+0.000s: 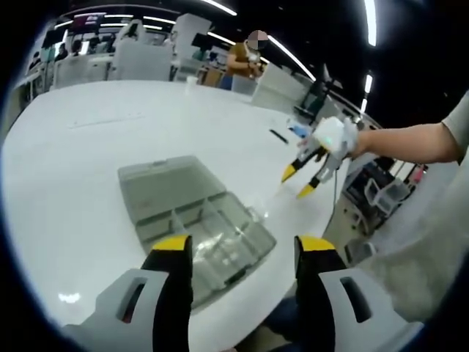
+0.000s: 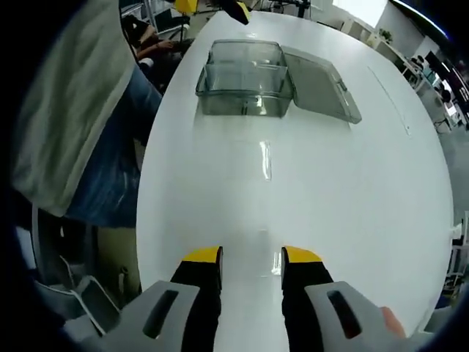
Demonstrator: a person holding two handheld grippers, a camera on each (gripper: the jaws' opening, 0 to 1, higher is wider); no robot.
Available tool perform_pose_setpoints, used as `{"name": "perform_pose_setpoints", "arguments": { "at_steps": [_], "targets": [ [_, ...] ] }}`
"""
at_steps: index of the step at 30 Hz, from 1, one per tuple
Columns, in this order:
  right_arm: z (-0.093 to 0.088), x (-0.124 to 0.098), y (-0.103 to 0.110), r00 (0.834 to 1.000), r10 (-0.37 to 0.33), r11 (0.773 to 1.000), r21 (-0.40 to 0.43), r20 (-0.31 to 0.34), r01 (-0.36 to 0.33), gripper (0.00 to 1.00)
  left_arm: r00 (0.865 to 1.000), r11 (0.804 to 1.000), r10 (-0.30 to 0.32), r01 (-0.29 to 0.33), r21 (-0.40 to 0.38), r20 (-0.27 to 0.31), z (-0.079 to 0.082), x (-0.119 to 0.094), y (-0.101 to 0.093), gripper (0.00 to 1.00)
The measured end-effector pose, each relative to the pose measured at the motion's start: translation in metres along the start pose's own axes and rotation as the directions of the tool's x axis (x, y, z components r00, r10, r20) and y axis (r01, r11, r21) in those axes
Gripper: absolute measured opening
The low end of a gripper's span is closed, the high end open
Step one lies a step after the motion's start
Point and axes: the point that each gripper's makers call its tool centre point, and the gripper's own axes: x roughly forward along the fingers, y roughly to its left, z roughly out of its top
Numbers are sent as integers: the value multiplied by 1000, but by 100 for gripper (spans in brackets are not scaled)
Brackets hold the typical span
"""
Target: Insert the divider into the dual guide fixture by aligning both edges with the guide slots and pushing it downward to the bottom, including one-sided entry, uneven engagement, binding, and posture correction.
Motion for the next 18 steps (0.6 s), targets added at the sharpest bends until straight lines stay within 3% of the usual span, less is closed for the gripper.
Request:
{"name": "perform_pose_setpoints", "arguments": {
  "at_steps": [18],
  "targets": [
    [65, -17, -2, 995, -52, 997, -59, 80, 57, 27, 999, 999, -41, 41, 24, -7, 12, 15, -13, 51]
  ]
}}
